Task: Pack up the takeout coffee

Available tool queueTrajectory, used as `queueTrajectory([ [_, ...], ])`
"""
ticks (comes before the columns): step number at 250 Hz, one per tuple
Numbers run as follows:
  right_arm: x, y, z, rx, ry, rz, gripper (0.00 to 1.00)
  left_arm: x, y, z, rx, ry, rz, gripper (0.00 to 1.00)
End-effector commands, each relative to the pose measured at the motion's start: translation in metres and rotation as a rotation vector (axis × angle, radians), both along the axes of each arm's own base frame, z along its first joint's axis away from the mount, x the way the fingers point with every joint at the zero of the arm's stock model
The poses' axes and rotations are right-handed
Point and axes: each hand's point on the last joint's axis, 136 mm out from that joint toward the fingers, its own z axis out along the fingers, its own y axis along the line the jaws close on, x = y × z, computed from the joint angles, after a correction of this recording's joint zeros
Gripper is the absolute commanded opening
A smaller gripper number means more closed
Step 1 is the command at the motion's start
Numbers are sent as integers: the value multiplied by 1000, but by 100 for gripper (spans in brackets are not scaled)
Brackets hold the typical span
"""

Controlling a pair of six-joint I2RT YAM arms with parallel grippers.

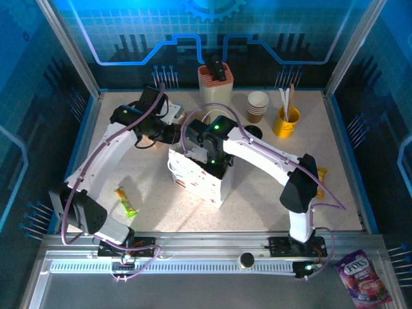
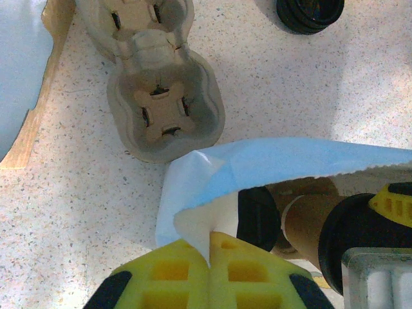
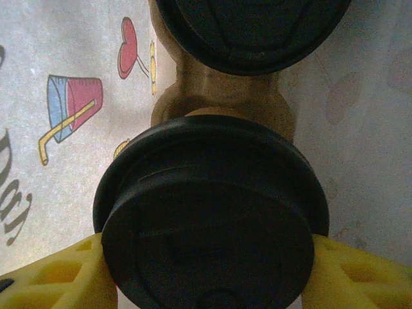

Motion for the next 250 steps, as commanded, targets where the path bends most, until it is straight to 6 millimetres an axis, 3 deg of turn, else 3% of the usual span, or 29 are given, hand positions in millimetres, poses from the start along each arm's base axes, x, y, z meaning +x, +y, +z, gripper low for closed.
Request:
queueTrajectory([
  [1, 0, -2, 9, 27, -7, -13, 45, -3, 3, -2, 2, 7, -8, 0],
  [250, 1, -3, 7, 26, -2, -17, 44, -4, 2, -5, 0, 11, -8, 0],
])
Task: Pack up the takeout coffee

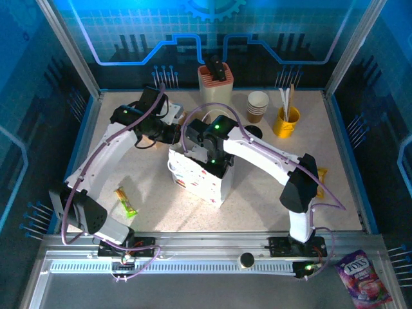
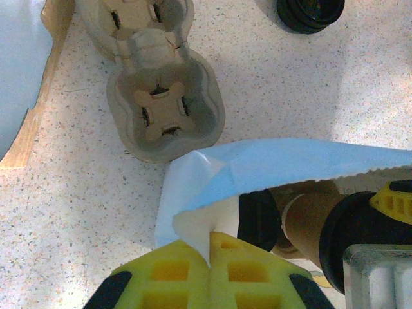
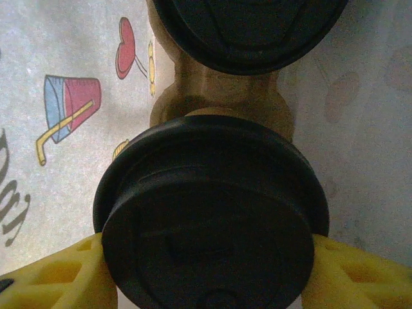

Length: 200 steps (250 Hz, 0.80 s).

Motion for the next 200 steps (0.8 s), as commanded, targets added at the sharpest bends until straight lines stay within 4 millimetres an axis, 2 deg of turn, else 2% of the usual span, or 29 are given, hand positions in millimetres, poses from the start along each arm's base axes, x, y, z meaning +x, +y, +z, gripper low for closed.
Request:
queueTrajectory([
  [1, -1, -2, 7, 26, -2, -12, 44, -4, 2, -3, 0, 10, -8, 0],
  [111, -1, -3, 4, 23, 6, -14, 44, -3, 2, -4, -2, 11, -7, 0],
  [200, -2, -6, -7, 12, 29, -23, 44, -4, 2, -4, -2, 12, -8, 0],
])
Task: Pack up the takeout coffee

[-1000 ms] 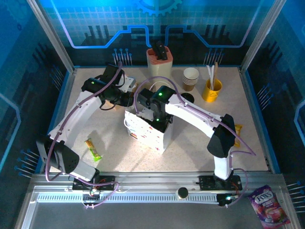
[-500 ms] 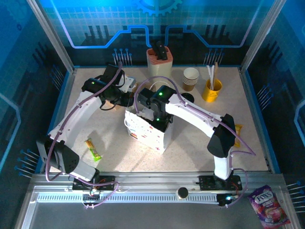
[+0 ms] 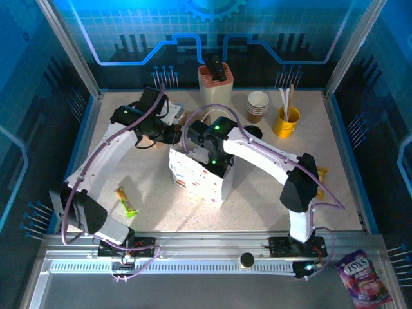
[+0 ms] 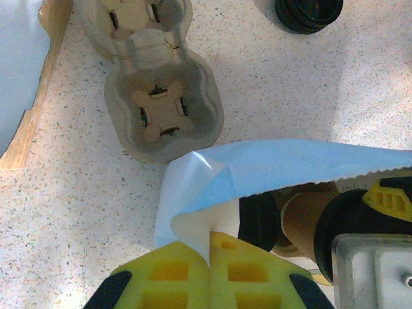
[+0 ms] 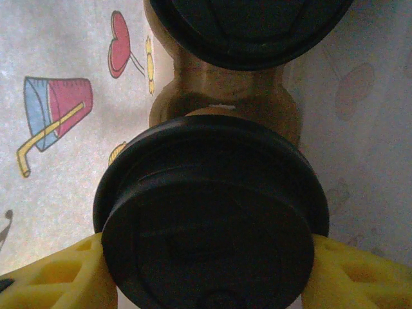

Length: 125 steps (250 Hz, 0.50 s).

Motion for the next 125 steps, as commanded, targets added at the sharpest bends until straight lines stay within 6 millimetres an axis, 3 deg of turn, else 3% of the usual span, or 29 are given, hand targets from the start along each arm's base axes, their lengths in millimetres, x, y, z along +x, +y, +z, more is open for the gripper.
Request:
queueTrajectory([
  [1, -2, -2, 3, 20, 12, -13, 44, -4, 3, -4, 2, 11, -7, 0],
  [125, 0, -6, -14, -1, 28, -26, 44, -5, 2, -4, 0, 11, -9, 0],
])
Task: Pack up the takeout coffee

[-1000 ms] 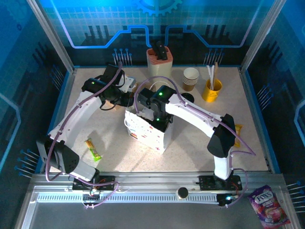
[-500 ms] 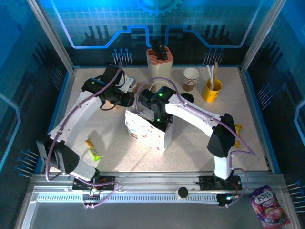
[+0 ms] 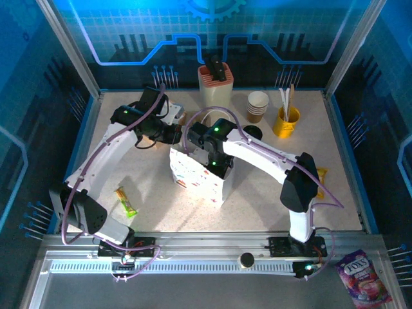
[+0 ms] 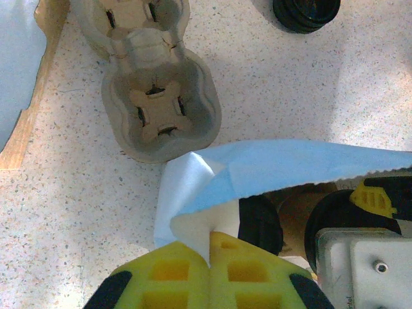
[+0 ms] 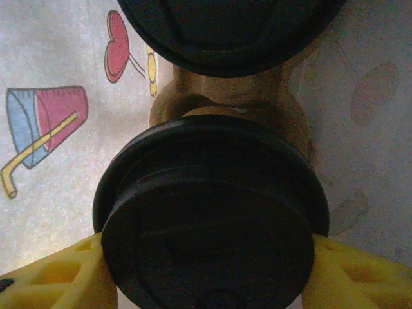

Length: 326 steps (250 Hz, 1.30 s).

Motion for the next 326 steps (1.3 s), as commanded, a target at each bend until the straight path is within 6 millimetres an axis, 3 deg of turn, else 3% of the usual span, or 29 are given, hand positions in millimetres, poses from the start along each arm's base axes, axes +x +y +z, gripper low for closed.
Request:
queueTrajectory([
  [1, 2, -6, -3, -6, 7, -24, 44, -4, 3, -4, 5, 9, -4, 0],
  [326, 5, -10, -8, -20, 13, -27, 44, -4, 3, -8, 9, 16, -7, 0],
])
